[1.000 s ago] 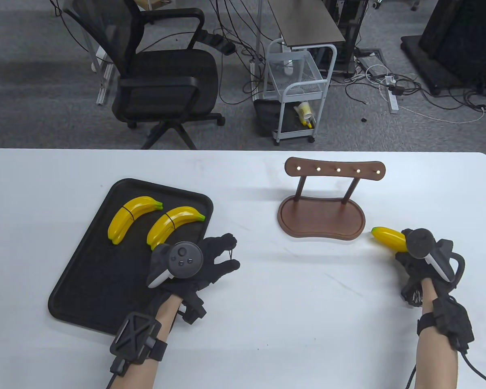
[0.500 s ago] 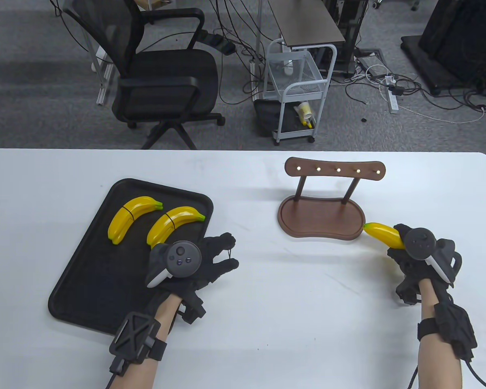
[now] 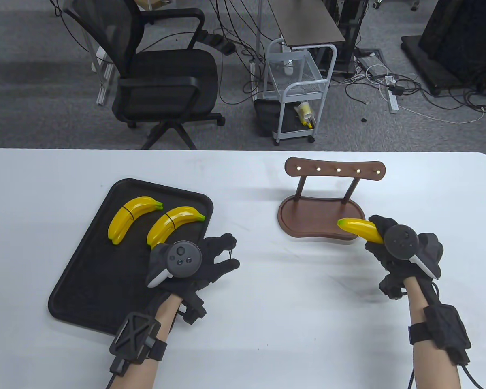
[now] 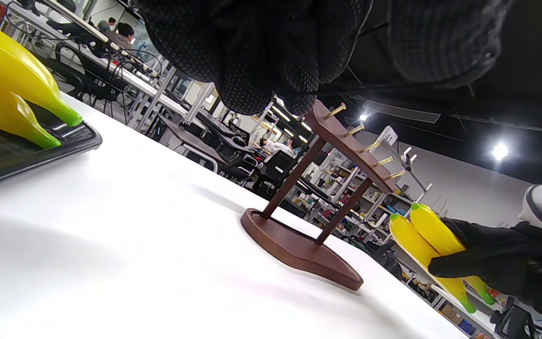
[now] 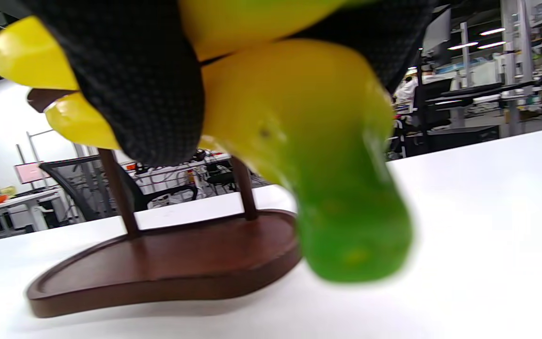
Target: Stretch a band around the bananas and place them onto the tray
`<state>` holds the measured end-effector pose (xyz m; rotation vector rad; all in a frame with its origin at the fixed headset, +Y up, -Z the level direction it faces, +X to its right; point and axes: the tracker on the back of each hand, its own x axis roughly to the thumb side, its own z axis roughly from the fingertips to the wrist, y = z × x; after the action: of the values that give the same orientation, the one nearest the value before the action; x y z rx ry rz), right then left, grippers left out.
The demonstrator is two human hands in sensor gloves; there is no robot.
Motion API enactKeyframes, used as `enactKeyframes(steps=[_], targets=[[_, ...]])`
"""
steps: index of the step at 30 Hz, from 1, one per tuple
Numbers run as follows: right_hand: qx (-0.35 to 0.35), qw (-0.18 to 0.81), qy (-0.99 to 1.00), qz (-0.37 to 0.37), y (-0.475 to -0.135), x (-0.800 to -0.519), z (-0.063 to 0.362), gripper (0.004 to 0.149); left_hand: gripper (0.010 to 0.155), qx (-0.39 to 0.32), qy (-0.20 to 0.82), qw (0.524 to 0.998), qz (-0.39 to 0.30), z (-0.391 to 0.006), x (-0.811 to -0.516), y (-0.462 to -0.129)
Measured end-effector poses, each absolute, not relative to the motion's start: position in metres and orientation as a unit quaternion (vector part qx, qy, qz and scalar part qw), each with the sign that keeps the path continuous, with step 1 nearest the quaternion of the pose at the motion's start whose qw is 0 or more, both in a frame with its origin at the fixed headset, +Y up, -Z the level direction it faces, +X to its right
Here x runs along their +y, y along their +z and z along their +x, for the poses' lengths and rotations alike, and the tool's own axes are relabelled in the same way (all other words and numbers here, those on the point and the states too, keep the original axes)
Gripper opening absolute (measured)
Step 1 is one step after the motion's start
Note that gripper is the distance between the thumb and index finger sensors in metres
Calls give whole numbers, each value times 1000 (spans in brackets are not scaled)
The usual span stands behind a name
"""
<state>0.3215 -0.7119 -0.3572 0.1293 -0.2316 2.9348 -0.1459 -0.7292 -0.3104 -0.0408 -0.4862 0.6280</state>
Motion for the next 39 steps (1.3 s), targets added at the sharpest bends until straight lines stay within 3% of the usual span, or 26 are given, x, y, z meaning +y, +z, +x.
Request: enactKeyframes(steps=[23, 39], targets=[[-102, 83, 973, 189, -350, -691, 195, 69, 69, -234, 310, 921, -23, -145, -729, -310], [-128, 70, 956, 254, -332, -695, 140, 69, 70, -234, 322, 917, -30, -144, -730, -310]])
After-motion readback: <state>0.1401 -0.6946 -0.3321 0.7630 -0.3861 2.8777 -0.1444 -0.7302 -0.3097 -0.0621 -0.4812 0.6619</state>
